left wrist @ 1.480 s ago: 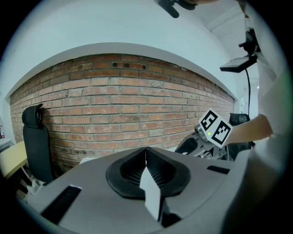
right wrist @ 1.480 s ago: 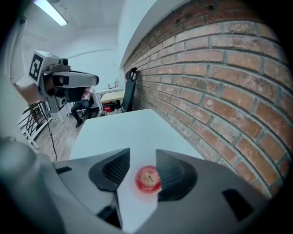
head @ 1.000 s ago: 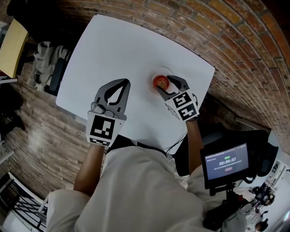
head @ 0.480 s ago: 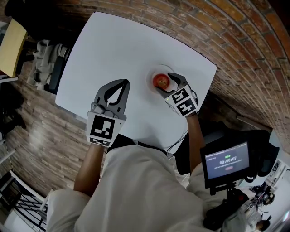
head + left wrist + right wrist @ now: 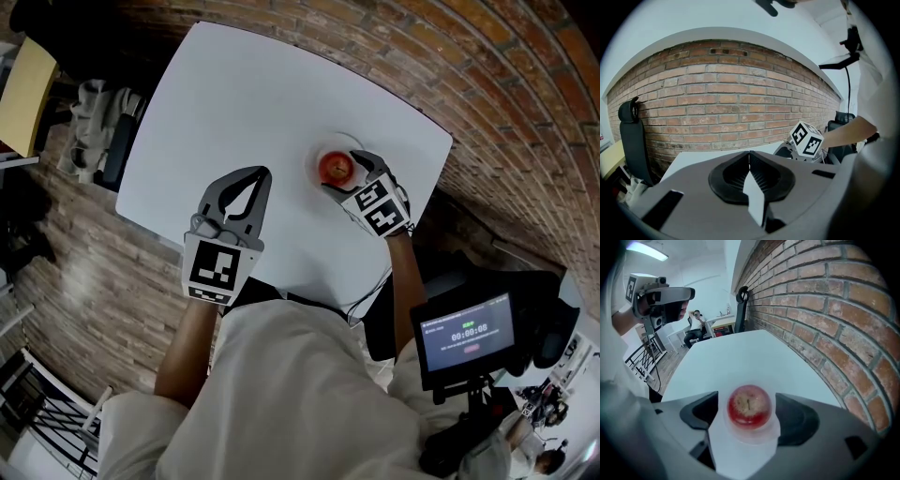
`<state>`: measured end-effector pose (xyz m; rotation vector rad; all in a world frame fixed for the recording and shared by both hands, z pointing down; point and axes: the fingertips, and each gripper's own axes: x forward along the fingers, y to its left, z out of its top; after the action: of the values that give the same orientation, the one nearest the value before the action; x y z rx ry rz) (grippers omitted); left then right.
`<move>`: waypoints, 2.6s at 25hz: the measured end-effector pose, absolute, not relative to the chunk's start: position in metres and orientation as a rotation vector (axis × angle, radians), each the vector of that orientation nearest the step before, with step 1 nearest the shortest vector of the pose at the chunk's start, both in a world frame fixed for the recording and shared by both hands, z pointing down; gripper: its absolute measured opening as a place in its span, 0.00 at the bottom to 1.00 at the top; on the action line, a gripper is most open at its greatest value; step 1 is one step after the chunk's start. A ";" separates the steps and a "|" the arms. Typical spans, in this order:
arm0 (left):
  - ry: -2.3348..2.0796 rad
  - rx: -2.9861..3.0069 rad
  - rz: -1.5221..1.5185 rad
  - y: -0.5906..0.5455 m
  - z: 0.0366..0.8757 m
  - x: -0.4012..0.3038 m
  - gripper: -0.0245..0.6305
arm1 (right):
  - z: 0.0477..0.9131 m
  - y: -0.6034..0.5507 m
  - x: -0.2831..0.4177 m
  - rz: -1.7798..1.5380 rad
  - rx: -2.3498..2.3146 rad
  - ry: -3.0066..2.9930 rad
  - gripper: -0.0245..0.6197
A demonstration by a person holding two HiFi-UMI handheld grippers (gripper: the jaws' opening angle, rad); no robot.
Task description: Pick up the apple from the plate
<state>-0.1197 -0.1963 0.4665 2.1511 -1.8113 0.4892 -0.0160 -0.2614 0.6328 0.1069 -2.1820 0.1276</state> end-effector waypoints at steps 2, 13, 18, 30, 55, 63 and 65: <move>-1.812 2.147 0.493 -0.195 0.467 -0.120 0.05 | 0.636 -0.260 -0.016 0.122 0.099 -2.172 0.60; -1.812 2.137 0.494 -0.191 0.470 -0.120 0.05 | 0.653 -0.256 -0.012 0.103 0.073 -2.113 0.62; -1.825 2.134 0.494 -0.191 0.470 -0.124 0.05 | 0.657 -0.258 -0.012 0.104 0.097 -2.106 0.62; -1.837 2.142 0.493 -0.191 0.467 -0.124 0.05 | 0.662 -0.259 -0.010 0.111 0.126 -2.093 0.62; -1.828 2.159 0.499 -0.189 0.466 -0.123 0.05 | 0.654 -0.261 -0.009 0.114 0.153 -2.124 0.59; -1.823 2.203 0.488 -0.181 0.455 -0.120 0.05 | 0.630 -0.258 -0.011 0.108 0.213 -2.174 0.59; -1.817 2.222 0.485 -0.179 0.451 -0.117 0.05 | 0.622 -0.257 -0.010 0.100 0.232 -2.194 0.59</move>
<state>-0.1170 -0.1786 0.4515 2.2222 -1.8171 0.4848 -0.0103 -0.2574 0.6222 0.2325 -2.1942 0.0997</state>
